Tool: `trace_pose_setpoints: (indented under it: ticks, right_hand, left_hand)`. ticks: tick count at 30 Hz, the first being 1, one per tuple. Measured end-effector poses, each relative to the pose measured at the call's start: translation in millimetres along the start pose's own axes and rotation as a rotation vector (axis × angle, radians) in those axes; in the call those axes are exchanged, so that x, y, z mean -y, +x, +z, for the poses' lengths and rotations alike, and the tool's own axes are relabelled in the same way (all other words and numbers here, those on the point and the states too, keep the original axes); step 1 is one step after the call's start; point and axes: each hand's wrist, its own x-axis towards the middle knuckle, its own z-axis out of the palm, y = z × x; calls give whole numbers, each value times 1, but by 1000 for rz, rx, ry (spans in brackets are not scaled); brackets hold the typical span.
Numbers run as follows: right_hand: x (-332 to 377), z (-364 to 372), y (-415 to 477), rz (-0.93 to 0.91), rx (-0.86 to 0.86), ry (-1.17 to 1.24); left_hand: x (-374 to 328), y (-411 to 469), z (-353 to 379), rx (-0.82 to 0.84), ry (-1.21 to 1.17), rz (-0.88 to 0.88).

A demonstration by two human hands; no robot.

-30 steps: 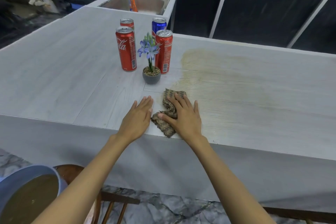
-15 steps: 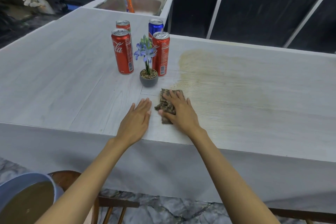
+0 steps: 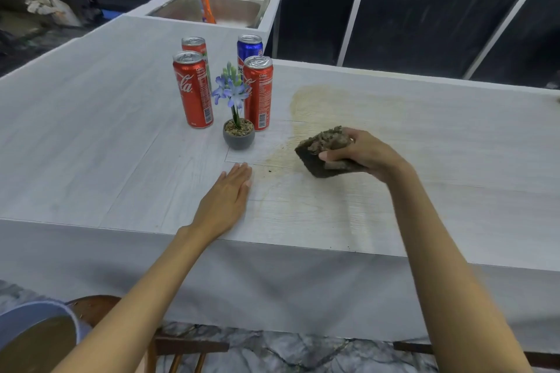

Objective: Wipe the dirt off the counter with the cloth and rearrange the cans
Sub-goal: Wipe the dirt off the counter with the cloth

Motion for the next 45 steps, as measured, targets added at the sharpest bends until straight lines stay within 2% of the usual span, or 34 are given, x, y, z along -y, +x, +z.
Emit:
trace_pose_setpoints:
  ticks: [2, 4, 9, 11, 13, 16, 21, 25, 28, 32, 34, 36, 39, 41, 43, 45]
  right_hand:
    - [2, -14, 0, 101, 188, 24]
    - [-2, -8, 3, 121, 196, -178]
    - [-30, 13, 9, -90, -240, -778]
    - [-39, 23, 7, -183, -343, -909]
    - [-50, 49, 2, -243, -337, -901]
    - [-62, 86, -1, -233, -308, -892]
    - [-31, 121, 34, -237, -277, -937]
    - [-31, 155, 19, -419, -236, -999]
    - [-57, 131, -3, -474, -215, -1058]
    - [-61, 74, 22, -208, -244, -992]
    - [-44, 75, 43, -127, -247, -928]
    - [-28, 102, 48, -168, -215, -904]
    - [-32, 146, 17, -358, -191, -912]
    - [-53, 141, -13, -400, -225, -935]
    - [-78, 105, -32, -337, -315, -967]
    - [-94, 58, -34, -189, -360, -975]
  left_hand:
    - [-2, 4, 0, 3, -2, -3]
    - [-3, 7, 1, 3, 2, -6]
    - [-1, 7, 3, -15, -3, -3]
    - [0, 7, 4, -25, 7, 1]
    - [1, 7, 5, -38, 26, 2]
    - [2, 7, 6, -60, 69, 1]
    - [9, 7, 3, -114, 137, -14]
    - [14, 5, 1, -113, 133, -23]
    - [13, 6, 2, -107, 156, -22]
    - [9, 6, 2, -96, 165, -25]
    - [7, 7, 3, -91, 173, -25]
    - [4, 8, 4, -91, 186, -22]
    - [1, 9, 5, -95, 165, -12]
    - [-4, 10, 8, -81, 153, 3]
    - [-11, 10, 14, -71, 138, 21]
    - [-20, 10, 21, -49, 129, 48]
